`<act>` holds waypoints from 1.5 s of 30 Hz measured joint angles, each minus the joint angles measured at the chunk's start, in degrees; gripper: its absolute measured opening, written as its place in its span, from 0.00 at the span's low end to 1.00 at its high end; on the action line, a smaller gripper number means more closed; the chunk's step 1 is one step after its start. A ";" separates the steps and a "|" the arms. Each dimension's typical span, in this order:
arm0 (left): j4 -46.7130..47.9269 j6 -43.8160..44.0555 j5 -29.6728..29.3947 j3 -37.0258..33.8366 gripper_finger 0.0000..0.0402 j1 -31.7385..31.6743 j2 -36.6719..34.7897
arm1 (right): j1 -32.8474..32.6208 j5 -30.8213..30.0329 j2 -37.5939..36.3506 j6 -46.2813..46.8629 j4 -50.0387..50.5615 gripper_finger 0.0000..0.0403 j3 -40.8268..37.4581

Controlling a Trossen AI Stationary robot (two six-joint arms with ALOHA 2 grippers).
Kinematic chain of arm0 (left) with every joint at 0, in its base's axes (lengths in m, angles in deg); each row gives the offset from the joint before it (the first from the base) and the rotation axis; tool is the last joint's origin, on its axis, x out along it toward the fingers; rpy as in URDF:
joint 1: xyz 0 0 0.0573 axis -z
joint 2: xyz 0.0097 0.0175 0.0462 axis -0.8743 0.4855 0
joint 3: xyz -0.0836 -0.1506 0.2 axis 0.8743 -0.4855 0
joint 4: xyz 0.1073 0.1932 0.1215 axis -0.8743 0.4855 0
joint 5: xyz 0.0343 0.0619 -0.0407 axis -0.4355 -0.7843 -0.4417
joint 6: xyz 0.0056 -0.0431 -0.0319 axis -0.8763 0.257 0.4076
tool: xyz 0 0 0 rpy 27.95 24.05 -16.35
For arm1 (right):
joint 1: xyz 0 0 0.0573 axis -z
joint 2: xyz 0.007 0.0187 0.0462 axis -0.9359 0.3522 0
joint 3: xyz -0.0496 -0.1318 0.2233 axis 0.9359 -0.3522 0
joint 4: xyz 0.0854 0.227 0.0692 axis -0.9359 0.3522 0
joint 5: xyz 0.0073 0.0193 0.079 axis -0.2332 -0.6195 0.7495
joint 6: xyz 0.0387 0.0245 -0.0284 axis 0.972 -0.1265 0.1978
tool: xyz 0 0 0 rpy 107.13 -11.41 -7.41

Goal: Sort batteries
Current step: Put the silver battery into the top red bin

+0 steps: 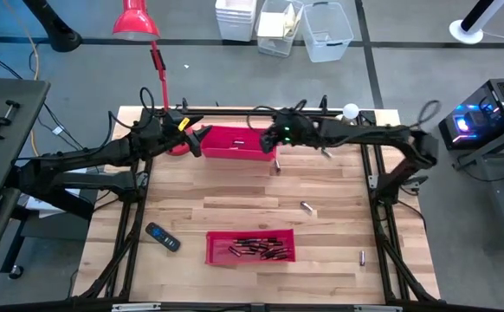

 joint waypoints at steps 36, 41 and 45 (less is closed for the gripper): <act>2.32 0.02 -0.01 -0.02 0.62 0.00 0.00 | -11.24 -11.24 17.87 24.31 0.57 0.26 -11.19; 2.32 -0.30 0.02 -0.02 0.62 0.00 -0.01 | -14.99 -10.30 15.43 22.13 8.44 0.09 -11.38; 2.41 -0.42 0.02 -0.02 0.62 -0.01 0.00 | -19.44 -8.71 11.10 24.23 19.72 0.09 -11.67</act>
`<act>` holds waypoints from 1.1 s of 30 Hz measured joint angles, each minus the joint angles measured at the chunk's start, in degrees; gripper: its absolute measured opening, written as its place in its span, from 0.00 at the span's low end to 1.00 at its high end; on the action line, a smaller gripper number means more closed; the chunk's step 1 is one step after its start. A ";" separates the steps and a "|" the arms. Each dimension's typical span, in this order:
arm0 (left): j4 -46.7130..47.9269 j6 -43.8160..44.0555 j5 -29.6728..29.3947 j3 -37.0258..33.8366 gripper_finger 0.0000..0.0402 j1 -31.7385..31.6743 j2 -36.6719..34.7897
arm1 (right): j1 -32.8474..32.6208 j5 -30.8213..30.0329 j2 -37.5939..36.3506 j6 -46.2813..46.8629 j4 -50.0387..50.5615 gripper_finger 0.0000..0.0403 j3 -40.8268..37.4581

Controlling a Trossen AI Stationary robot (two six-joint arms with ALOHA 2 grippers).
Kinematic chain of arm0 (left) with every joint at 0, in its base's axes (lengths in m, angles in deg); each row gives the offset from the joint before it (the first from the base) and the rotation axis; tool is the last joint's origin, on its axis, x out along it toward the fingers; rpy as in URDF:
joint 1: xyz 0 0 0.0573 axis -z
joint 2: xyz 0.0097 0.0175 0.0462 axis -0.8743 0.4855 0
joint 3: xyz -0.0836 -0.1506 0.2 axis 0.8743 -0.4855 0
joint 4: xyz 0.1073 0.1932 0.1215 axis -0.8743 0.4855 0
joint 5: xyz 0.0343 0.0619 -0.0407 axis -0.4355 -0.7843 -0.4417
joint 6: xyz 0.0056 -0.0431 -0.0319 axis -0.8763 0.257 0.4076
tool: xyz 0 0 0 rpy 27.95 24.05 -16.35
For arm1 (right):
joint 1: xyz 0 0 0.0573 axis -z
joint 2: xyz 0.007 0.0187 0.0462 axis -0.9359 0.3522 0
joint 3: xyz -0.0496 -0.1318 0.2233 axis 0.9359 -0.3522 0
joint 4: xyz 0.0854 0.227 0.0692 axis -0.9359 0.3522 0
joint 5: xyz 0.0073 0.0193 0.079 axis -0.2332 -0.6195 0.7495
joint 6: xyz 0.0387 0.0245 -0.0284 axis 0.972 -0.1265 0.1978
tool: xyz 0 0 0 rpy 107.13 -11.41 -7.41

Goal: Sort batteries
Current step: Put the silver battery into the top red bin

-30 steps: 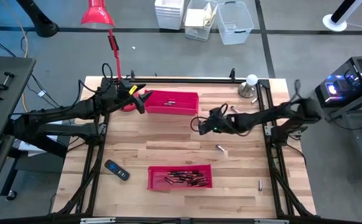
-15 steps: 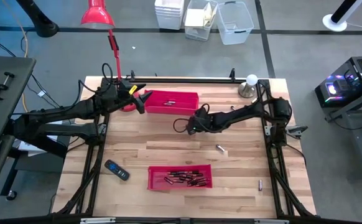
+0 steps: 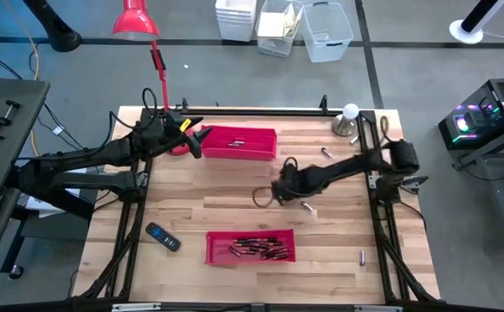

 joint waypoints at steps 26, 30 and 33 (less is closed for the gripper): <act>0.15 -0.02 -0.06 0.00 0.62 0.00 0.00 | 19.44 13.11 -9.85 -9.96 -36.13 0.26 0.22; 0.16 -0.04 -0.17 0.00 0.62 0.00 0.00 | 20.09 16.27 -10.11 -13.11 -35.97 0.40 0.22; 0.15 -0.05 -0.20 0.00 0.62 0.00 0.00 | 20.48 21.13 -11.75 -13.95 -32.78 0.47 0.22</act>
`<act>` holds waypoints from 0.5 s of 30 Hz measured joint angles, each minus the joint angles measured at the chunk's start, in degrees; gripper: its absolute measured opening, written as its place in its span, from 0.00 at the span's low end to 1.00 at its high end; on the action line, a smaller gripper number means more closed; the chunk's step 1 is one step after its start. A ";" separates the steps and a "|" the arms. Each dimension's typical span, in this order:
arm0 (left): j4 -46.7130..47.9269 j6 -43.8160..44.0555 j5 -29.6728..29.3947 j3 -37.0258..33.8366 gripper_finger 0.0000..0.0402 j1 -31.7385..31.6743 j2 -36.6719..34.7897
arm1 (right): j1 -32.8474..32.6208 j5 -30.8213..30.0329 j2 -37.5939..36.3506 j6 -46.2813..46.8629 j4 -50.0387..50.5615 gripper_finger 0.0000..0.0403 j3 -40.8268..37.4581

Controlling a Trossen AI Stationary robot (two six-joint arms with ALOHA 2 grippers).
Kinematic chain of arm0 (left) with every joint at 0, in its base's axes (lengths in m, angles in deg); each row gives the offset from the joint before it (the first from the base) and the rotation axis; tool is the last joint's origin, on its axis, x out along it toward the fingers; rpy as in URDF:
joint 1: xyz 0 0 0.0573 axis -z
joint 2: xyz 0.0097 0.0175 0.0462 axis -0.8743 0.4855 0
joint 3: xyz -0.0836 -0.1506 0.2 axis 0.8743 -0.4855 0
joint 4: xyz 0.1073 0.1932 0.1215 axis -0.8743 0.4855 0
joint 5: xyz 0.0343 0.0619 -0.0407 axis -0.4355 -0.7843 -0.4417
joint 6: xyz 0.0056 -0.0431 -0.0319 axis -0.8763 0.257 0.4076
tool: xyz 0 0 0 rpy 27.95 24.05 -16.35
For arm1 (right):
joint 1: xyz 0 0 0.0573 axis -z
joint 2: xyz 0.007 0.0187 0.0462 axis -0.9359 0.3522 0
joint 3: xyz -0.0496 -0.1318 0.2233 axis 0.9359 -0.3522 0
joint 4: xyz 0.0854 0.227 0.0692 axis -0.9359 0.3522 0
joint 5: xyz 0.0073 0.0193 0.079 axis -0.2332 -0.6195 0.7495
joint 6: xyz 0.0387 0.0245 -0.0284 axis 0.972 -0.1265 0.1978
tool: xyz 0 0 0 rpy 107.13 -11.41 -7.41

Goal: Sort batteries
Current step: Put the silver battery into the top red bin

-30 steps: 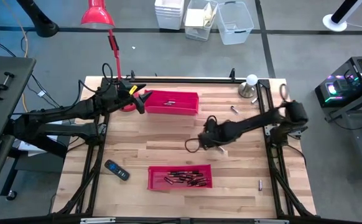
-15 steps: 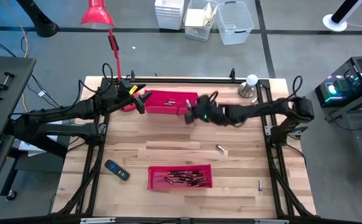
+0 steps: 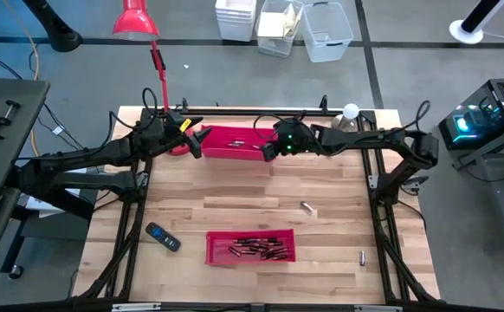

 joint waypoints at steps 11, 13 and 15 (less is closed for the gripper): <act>0.26 -0.02 -0.04 0.00 0.62 -0.01 0.00 | -17.88 -8.94 -11.72 6.61 34.74 0.49 0.02; 0.26 -0.02 -0.08 0.00 0.62 -0.01 0.00 | -22.98 -8.38 -11.05 10.11 39.05 0.49 0.02; 0.26 -0.02 -0.11 0.00 0.62 0.00 0.00 | -27.50 -8.25 -9.55 14.13 41.69 0.49 0.02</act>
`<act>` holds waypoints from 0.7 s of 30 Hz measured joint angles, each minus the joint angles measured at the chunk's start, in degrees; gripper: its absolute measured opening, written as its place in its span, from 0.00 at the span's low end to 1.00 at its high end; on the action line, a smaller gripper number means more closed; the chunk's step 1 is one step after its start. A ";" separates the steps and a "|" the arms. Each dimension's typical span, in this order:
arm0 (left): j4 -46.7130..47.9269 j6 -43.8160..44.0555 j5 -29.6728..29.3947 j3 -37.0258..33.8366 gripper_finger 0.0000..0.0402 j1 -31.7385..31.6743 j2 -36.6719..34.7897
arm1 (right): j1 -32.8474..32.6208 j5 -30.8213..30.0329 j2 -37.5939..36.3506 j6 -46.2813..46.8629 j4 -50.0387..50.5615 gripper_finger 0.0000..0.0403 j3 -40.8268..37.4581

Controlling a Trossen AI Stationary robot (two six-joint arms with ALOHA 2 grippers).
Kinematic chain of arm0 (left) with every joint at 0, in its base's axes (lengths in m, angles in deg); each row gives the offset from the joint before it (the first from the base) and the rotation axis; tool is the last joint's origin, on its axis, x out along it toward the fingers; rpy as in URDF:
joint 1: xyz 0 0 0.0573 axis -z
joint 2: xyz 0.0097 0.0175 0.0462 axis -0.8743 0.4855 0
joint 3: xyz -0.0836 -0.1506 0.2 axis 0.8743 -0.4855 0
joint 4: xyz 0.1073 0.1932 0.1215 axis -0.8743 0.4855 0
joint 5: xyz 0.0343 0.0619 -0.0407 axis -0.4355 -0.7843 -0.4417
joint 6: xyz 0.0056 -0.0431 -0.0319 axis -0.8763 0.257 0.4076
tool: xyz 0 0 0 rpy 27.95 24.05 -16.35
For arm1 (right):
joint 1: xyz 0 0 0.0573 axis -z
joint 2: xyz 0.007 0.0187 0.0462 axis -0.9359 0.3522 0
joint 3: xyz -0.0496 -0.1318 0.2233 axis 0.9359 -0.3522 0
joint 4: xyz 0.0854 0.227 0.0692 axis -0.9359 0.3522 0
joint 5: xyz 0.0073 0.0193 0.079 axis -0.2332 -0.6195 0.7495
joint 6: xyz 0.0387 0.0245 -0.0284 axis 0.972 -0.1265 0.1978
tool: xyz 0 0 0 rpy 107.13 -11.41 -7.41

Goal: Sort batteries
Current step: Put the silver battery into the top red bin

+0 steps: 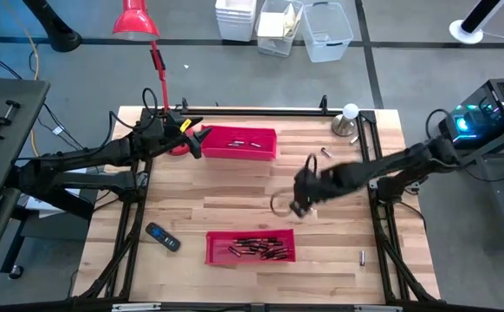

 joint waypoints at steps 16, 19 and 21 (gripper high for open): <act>-0.04 1.13 0.02 0.00 0.62 -0.01 0.00 | 1.94 6.66 14.10 8.61 2.10 0.49 -0.02; -0.04 1.51 0.04 0.00 0.62 -0.01 0.00 | 2.61 8.04 14.10 5.95 2.89 0.49 -0.02; -0.04 1.51 0.04 0.00 0.62 0.01 0.00 | 2.76 8.50 14.10 4.38 2.97 0.49 -0.23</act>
